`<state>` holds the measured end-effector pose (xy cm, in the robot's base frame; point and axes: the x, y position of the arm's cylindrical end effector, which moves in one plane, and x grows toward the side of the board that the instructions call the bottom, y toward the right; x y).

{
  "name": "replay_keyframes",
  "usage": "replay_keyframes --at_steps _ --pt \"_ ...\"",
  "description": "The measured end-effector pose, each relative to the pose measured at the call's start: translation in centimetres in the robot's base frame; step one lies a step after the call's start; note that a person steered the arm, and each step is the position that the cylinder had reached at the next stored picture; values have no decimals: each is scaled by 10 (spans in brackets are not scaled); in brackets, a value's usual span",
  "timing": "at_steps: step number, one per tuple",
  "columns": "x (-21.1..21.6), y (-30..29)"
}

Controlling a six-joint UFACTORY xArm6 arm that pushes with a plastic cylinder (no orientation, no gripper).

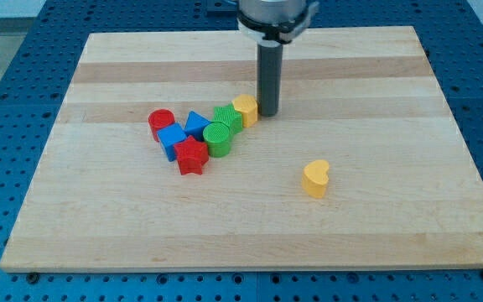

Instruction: Push the yellow hexagon above the blue triangle

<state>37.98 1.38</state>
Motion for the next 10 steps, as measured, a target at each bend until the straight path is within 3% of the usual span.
replay_keyframes --at_steps 2,4,6,7,8,10 --pt "9 15" --pt "-9 -46" --pt "-21 -40" --pt "-51 -62" --pt "-35 -84" --pt "-26 -47"
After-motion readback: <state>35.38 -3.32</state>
